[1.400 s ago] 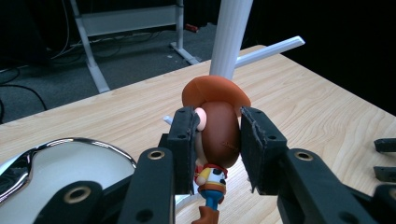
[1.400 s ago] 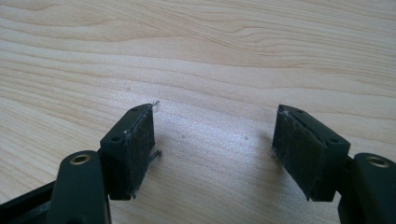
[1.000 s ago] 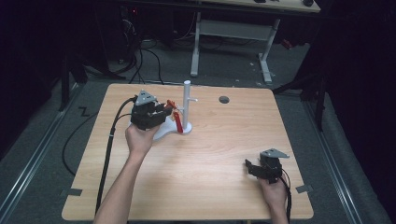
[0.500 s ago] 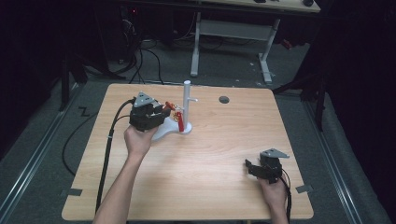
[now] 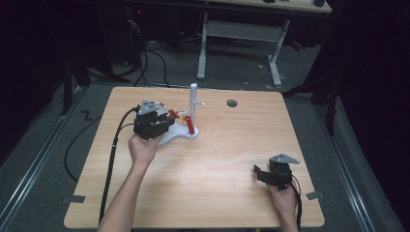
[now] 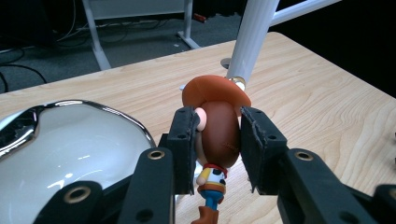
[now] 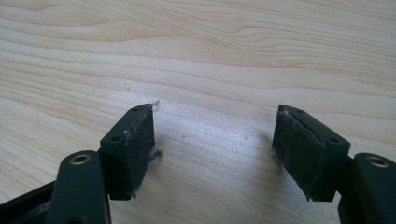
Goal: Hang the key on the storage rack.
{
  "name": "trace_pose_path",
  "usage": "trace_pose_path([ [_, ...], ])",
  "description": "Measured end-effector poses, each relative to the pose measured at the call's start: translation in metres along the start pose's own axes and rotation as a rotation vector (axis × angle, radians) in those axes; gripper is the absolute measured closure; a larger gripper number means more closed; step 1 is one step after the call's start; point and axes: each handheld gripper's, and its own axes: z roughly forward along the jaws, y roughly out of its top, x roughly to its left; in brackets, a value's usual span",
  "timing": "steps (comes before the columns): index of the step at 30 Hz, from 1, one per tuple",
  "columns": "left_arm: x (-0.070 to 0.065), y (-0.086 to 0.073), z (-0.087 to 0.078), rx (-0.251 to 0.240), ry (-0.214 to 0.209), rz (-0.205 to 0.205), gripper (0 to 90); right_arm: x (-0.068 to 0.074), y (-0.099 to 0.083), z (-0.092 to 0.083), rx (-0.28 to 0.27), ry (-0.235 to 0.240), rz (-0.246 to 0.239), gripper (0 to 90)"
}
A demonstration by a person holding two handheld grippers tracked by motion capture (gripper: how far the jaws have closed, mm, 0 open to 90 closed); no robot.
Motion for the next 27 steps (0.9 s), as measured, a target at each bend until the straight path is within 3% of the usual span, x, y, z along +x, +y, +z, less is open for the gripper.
trace_pose_path([
  [9,-0.005,-0.007,0.010,0.013,0.013,0.005,66.7,0.000,0.000,0.000,-0.001,0.002,-0.001,30.0],
  [18,-0.010,-0.018,0.026,-0.004,0.001,-0.023,66.6,0.000,0.000,0.000,0.000,0.006,-0.005,30.1],
  [27,-0.014,-0.022,0.034,0.006,0.009,-0.015,66.6,0.000,0.000,0.000,0.000,0.006,-0.005,30.1],
])
